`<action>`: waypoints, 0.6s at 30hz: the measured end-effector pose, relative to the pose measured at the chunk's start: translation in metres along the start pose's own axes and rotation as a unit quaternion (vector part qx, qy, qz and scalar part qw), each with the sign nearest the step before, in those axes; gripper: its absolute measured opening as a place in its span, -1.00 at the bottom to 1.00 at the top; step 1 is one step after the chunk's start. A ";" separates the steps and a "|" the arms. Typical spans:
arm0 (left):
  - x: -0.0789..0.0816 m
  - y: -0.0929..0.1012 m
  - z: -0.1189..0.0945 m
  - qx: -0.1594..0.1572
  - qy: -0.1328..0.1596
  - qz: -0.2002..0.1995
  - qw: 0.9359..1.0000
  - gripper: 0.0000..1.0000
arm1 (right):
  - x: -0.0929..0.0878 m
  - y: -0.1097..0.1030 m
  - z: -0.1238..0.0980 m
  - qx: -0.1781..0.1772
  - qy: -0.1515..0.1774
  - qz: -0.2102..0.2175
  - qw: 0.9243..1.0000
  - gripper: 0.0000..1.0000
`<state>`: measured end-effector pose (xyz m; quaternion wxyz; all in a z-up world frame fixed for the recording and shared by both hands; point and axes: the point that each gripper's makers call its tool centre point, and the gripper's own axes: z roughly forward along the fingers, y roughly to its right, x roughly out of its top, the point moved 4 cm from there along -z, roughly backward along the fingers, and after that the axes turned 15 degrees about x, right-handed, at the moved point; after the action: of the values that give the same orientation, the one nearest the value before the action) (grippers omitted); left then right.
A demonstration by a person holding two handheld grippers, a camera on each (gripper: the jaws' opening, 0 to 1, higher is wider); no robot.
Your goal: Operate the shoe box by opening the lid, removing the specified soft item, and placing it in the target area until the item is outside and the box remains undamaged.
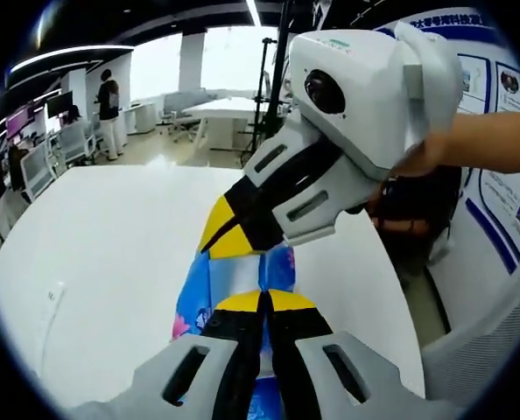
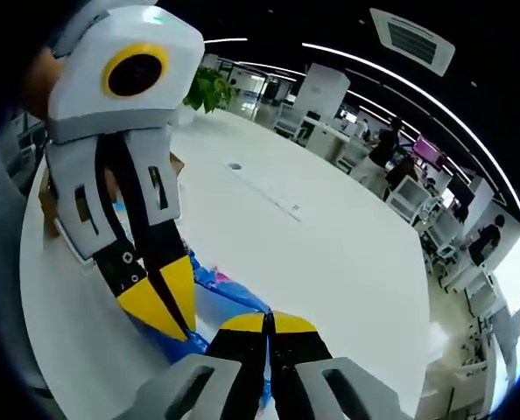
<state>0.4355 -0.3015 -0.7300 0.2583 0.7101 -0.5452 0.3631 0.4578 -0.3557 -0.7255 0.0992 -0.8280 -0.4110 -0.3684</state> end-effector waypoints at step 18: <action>-0.019 -0.001 0.020 -0.007 -0.022 -0.016 1.000 -1.00 | -0.020 0.003 0.027 0.004 -0.018 0.029 0.999 -1.00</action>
<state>0.4383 -0.3054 -0.7568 0.2568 0.7250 -0.5417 0.3392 0.4668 -0.3572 -0.7586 0.1060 -0.8456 -0.3901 -0.3487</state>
